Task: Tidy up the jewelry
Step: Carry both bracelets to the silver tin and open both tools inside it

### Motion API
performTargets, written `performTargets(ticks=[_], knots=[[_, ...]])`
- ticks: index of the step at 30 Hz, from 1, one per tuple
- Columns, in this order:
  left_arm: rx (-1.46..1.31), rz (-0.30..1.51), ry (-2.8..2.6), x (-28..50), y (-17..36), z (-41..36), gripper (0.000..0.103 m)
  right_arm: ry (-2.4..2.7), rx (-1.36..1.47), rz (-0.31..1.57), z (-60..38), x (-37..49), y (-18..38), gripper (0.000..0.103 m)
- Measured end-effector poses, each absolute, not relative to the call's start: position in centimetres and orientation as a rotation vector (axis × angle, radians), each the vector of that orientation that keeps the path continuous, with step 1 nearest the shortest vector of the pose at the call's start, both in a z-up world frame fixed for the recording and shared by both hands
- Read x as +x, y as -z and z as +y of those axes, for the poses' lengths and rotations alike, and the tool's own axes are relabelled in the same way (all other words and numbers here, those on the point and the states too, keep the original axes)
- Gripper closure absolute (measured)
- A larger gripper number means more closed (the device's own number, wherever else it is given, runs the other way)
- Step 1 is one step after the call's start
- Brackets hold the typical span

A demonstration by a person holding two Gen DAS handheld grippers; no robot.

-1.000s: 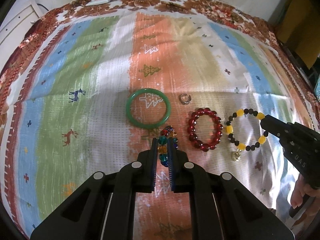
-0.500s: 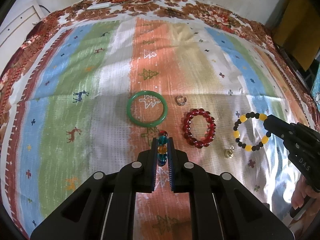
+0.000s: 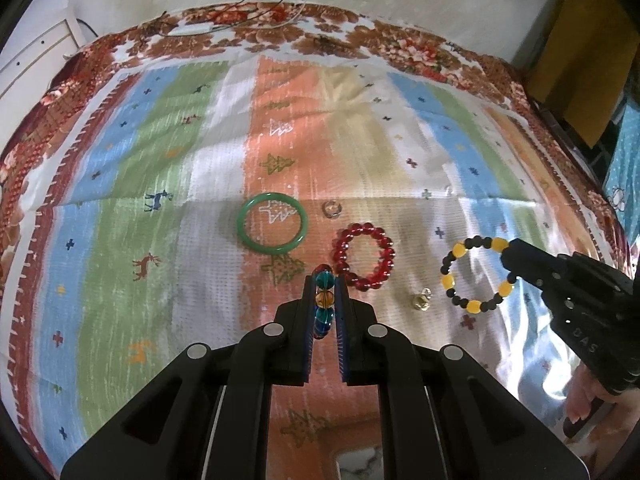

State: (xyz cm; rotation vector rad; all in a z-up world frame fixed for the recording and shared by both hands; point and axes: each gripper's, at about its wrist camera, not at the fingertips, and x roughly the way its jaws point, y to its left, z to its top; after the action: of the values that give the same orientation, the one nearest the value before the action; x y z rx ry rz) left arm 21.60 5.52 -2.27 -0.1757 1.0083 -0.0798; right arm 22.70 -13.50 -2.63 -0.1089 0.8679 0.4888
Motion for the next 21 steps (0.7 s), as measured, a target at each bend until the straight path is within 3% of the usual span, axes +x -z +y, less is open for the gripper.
performTargets(ticks=[21], knots=[[-0.23, 0.886, 0.117, 16.3, -1.8, 5.4, 0.094, -0.552, -0.096, 0.796, -14.2, 18.1, -0.1, 0.093]])
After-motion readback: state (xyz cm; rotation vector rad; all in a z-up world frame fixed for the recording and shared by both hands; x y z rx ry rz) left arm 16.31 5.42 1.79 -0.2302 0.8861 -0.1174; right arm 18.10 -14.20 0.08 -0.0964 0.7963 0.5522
